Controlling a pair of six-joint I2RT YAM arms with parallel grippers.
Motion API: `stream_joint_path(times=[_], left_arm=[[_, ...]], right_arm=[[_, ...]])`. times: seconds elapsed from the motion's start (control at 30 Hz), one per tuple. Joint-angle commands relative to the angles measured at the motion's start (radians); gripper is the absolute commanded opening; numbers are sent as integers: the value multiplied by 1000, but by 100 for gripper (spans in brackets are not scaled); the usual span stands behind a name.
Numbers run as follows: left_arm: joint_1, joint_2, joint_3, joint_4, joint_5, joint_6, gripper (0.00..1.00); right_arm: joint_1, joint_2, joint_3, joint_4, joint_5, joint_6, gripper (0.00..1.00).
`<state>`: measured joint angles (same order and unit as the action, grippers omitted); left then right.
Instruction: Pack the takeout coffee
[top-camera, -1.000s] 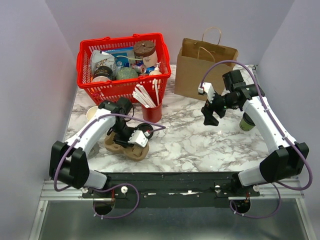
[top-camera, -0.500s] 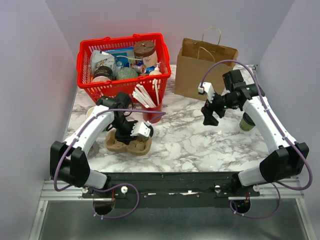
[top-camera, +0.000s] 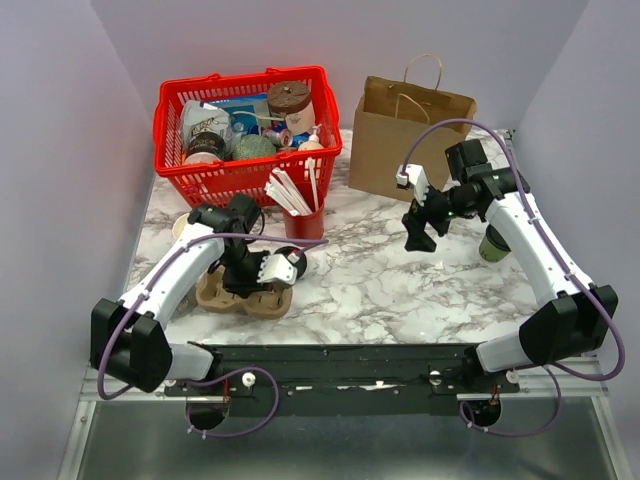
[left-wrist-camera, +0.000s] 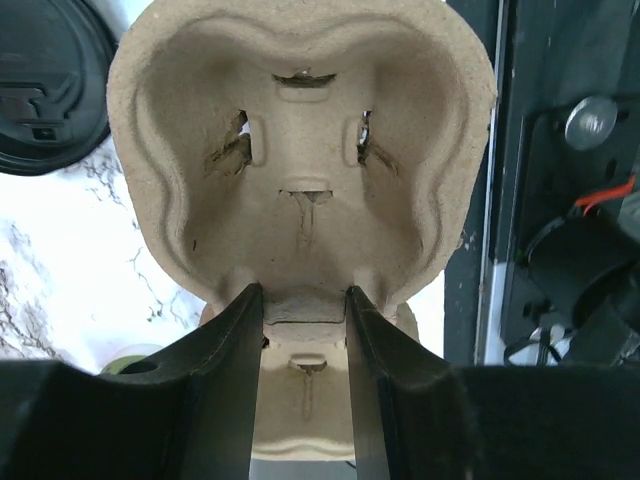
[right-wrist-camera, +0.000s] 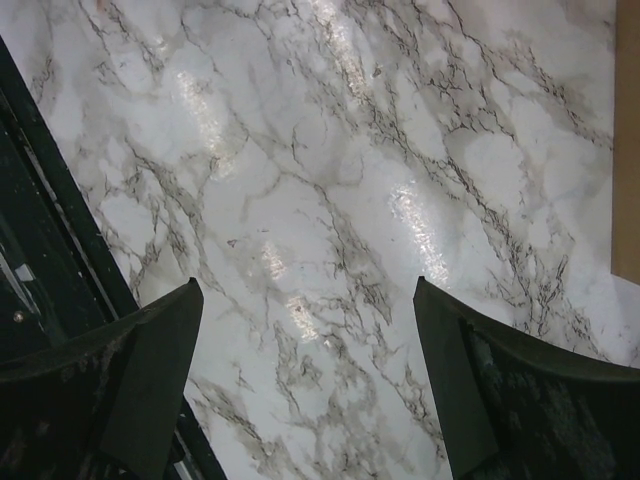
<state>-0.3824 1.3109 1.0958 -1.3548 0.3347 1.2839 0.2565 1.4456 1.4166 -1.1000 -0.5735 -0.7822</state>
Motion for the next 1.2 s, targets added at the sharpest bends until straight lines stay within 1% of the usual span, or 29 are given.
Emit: stream_joint_path(times=[0.0, 0.03, 0.07, 0.1, 0.17, 0.27, 0.33, 0.53, 0.6, 0.7, 0.77, 0.93, 1.17], left_arm=[[4, 31, -13, -32, 46, -136, 4], [4, 2, -42, 62, -4, -256, 12], [2, -53, -81, 116, -32, -235, 14], [4, -76, -97, 126, -28, -203, 18], [4, -122, -138, 134, -22, -183, 32], [2, -148, -178, 151, -26, -192, 39], [2, -159, -188, 193, -40, -235, 40], [4, -206, -238, 226, -25, -230, 43], [2, -214, -258, 255, -26, -244, 49], [4, -203, -260, 270, -23, -288, 50], [4, -200, -260, 279, -23, -317, 54], [2, -200, -266, 276, -28, -313, 54], [4, -205, -304, 186, -20, -216, 55]], right_arm=[[7, -11, 16, -3, -37, 17, 95], [9, -13, 13, -3, -35, 17, 95], [7, -14, 10, -6, -35, 15, 95], [9, -17, 5, -9, -35, 14, 95], [9, -19, 1, -8, -38, 14, 95], [7, -19, -7, -1, -43, 20, 95], [9, -19, -5, 3, -45, 21, 95], [9, -13, -5, 2, -48, 18, 95], [9, -10, -7, 2, -51, 20, 95], [9, -7, -4, 2, -54, 18, 95], [7, -4, -4, 3, -52, 18, 95], [9, 6, 2, 2, -55, 18, 95], [9, 16, 13, -1, -57, 15, 95]])
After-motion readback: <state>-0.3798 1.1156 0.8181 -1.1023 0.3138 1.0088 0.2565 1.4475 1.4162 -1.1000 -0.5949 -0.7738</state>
